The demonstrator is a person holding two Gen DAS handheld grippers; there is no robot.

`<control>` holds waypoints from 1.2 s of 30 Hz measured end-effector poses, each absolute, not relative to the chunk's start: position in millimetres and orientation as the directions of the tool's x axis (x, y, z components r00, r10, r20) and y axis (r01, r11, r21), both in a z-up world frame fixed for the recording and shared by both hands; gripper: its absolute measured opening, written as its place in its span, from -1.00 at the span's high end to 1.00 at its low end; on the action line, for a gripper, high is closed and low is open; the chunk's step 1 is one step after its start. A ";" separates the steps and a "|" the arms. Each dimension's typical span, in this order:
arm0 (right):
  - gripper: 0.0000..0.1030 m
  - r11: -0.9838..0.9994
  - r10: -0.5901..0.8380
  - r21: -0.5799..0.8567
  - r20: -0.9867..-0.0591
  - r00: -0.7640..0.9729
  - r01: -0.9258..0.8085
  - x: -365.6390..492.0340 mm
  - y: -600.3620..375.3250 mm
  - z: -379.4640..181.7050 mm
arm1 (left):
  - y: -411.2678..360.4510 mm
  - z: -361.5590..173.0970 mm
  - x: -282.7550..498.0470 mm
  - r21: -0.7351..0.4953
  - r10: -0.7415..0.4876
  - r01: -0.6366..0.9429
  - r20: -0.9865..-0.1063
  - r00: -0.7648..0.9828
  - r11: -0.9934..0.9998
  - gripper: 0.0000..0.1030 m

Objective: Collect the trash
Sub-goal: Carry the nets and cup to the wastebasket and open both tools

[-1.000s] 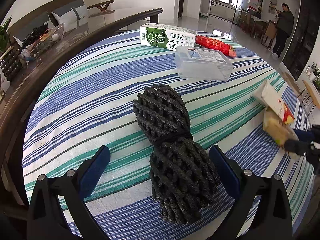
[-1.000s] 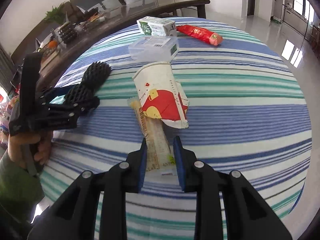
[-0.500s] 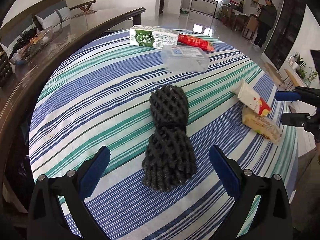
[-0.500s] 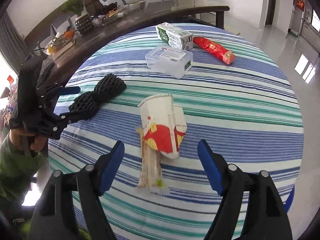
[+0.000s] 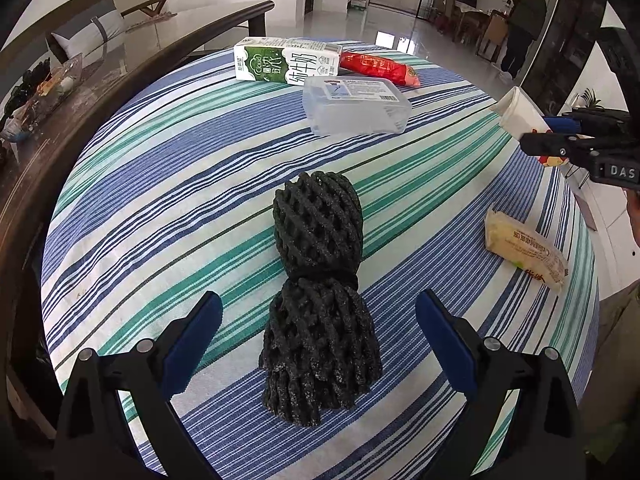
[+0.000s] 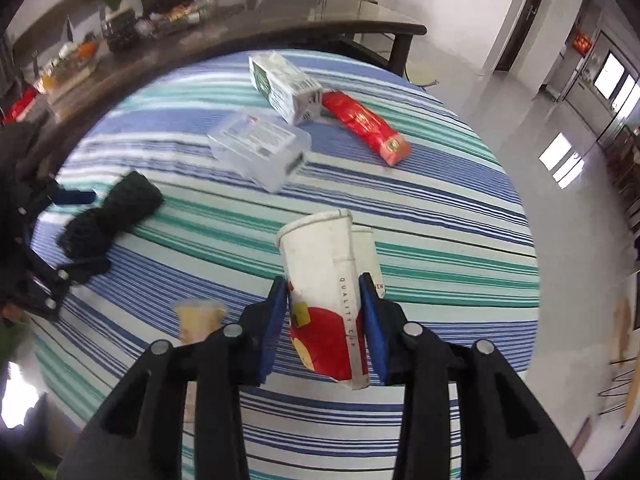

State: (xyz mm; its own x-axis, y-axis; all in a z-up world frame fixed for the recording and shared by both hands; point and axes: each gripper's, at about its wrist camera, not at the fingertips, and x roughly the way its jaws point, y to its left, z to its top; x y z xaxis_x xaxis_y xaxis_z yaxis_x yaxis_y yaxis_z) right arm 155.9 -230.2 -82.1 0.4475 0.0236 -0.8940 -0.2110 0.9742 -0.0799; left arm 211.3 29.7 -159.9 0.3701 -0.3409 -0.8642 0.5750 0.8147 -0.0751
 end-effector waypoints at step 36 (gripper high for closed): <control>0.40 0.987 0.119 0.158 -0.826 0.551 0.025 59.5 -383.5 -64.0 | -51.7 -44.2 150.1 -0.136 -0.516 0.657 -0.741 0.429 0.742 0.35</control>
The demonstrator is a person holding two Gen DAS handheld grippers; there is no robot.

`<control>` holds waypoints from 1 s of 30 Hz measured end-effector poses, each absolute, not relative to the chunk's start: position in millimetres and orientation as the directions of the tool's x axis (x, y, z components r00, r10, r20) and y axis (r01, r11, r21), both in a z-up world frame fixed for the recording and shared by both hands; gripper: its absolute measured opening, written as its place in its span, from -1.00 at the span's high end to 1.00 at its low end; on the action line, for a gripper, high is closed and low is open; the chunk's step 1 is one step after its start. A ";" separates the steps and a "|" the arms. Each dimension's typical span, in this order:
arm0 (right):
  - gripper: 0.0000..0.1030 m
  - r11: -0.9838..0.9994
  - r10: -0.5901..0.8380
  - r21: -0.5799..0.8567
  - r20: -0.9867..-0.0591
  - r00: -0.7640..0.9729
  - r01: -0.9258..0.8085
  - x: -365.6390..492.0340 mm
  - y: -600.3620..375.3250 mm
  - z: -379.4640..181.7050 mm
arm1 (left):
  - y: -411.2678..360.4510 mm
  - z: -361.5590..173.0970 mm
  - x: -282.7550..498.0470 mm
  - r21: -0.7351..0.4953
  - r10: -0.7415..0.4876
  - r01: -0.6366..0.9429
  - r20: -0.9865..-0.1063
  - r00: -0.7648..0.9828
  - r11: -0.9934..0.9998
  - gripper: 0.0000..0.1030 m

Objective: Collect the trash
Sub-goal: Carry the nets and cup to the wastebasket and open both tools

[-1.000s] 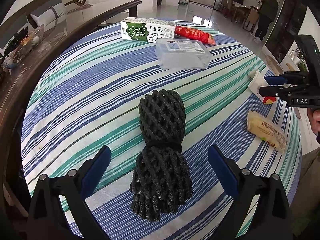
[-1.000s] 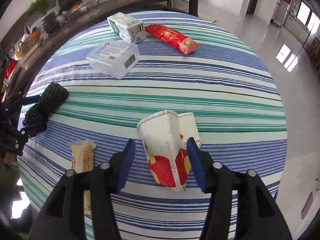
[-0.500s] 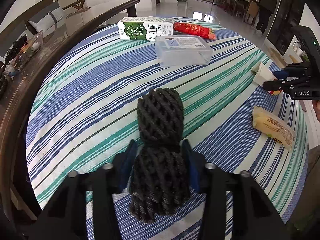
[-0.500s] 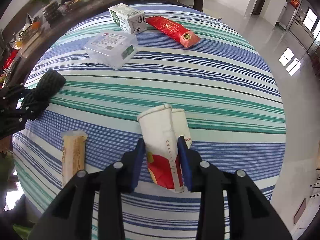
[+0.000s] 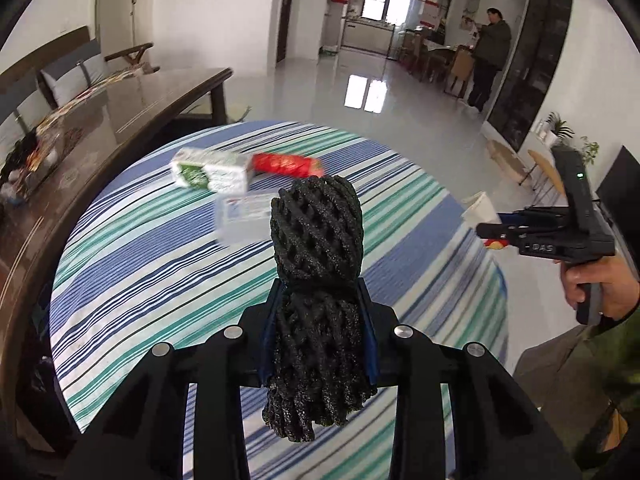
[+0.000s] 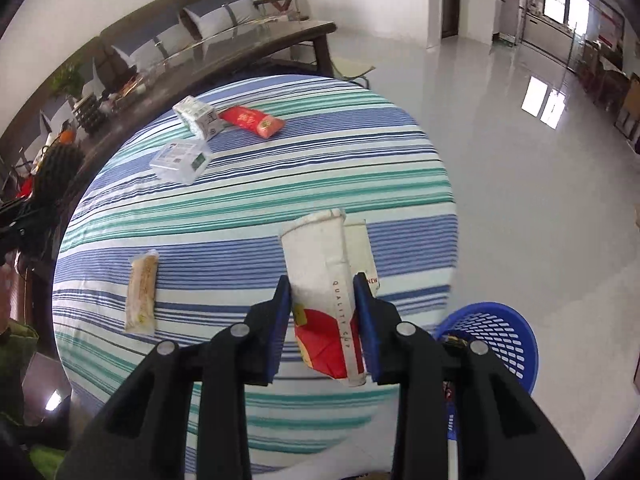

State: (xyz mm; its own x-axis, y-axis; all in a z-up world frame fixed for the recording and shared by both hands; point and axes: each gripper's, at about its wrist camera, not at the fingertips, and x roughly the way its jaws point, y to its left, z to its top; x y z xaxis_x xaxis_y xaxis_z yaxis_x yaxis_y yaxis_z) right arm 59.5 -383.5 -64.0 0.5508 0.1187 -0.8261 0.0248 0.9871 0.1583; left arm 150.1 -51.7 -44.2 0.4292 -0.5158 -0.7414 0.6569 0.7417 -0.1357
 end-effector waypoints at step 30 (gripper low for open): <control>0.29 0.776 0.062 0.347 -0.873 0.484 0.526 -37.2 -664.4 -211.2 | -484.8 -266.1 59.9 -0.305 -0.507 0.748 -0.861 0.049 0.589 0.26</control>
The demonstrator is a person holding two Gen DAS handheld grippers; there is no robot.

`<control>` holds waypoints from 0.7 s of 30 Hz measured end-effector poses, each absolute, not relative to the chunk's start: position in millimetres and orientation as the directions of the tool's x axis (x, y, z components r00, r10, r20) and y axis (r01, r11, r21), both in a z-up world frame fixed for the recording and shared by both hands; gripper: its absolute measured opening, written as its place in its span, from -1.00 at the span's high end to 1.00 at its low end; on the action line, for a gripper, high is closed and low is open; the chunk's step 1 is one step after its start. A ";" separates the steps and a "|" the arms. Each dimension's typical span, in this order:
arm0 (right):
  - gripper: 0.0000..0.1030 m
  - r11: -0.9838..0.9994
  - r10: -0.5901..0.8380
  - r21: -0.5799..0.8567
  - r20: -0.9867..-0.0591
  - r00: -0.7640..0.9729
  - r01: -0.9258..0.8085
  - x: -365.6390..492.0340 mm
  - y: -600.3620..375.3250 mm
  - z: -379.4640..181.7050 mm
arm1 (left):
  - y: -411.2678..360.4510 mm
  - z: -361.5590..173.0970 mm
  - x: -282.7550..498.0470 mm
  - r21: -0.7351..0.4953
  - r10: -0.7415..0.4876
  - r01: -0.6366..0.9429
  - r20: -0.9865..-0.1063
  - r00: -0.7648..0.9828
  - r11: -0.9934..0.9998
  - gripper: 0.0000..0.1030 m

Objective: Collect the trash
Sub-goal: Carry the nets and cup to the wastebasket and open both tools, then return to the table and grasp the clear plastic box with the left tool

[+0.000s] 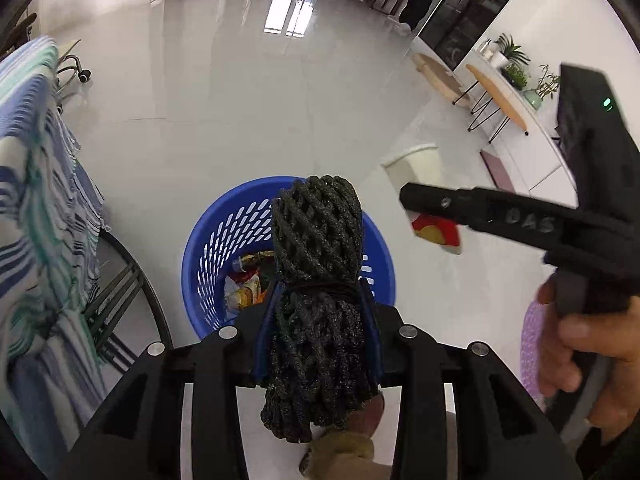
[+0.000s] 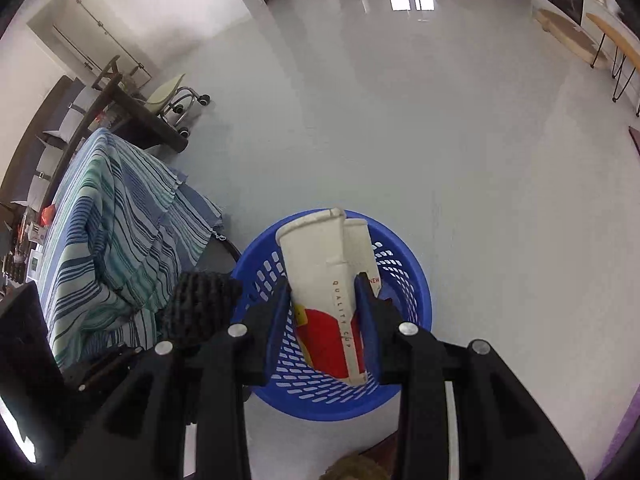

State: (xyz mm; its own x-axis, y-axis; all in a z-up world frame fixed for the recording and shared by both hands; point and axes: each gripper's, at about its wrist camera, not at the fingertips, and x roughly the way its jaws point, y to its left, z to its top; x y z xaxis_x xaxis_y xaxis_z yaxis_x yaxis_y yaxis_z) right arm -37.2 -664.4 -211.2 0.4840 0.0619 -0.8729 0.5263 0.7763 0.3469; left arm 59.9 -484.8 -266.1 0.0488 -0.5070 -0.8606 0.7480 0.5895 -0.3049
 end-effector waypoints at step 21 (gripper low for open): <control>-0.67 0.824 -0.187 0.180 -0.809 0.558 0.537 -33.2 -640.8 -153.7 | -427.0 -202.5 -3.8 -0.292 -0.586 0.817 -0.807 0.068 0.497 -0.65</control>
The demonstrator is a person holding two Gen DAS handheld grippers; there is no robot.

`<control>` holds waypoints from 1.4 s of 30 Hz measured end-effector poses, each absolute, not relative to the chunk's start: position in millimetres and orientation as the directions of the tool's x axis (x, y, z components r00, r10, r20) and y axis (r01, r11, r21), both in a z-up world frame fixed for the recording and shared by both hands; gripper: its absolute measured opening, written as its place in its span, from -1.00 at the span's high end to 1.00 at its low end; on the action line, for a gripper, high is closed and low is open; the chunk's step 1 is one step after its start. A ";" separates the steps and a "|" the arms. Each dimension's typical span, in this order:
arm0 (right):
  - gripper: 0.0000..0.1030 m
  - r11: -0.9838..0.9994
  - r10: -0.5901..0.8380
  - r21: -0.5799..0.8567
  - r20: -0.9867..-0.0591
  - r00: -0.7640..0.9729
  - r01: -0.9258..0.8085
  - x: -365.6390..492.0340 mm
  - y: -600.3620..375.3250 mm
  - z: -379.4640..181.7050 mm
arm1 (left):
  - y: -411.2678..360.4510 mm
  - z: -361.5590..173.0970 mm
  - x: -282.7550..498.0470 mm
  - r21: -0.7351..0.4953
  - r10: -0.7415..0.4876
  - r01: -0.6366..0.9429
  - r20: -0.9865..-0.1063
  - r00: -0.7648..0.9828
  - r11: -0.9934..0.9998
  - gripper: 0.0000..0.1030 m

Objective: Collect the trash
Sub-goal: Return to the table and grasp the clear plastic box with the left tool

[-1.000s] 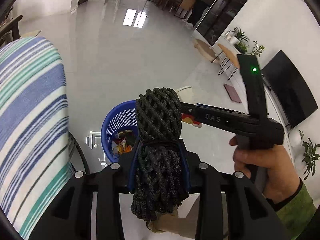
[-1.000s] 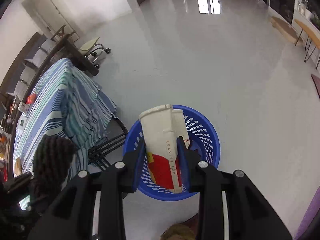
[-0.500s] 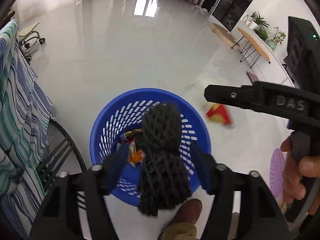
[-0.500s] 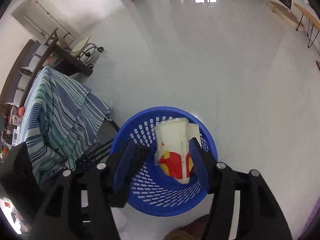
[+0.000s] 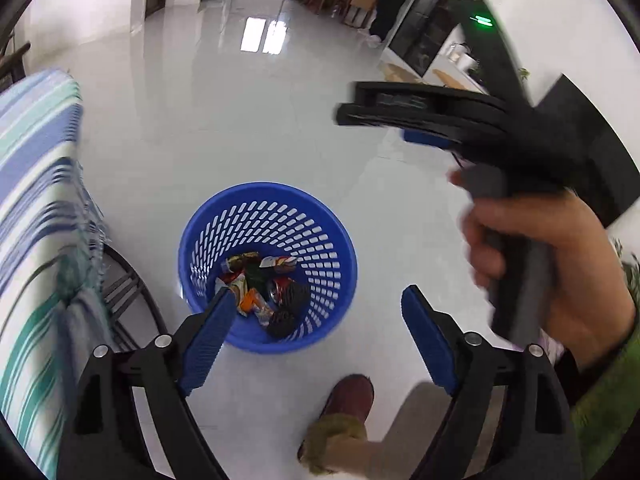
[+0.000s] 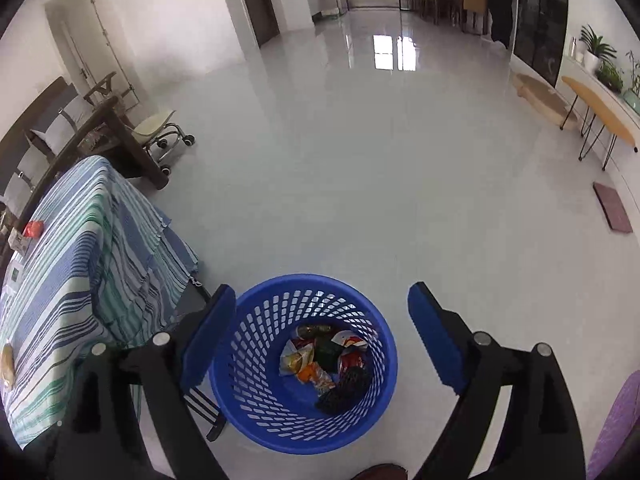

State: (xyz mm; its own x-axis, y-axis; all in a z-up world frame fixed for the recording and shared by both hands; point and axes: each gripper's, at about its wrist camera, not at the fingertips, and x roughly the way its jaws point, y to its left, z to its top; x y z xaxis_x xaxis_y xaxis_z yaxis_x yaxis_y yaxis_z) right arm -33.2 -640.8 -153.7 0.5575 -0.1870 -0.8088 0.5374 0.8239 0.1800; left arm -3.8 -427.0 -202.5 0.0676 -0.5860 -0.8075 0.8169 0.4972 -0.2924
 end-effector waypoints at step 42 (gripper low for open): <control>0.62 0.984 0.102 0.016 -0.868 0.486 -0.178 107.3 -229.7 -106.7 | -0.3 -156.2 215.0 0.078 -0.354 0.731 -0.837 0.418 0.678 -0.78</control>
State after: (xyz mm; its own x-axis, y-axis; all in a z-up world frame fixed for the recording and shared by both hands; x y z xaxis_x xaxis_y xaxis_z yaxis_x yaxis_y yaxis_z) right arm 107.3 -229.7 -106.7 0.4860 0.1022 -0.8680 -0.1778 0.9839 0.0162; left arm 215.0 -0.3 -156.2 0.4179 -0.3544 -0.8365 0.7310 0.6779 0.0780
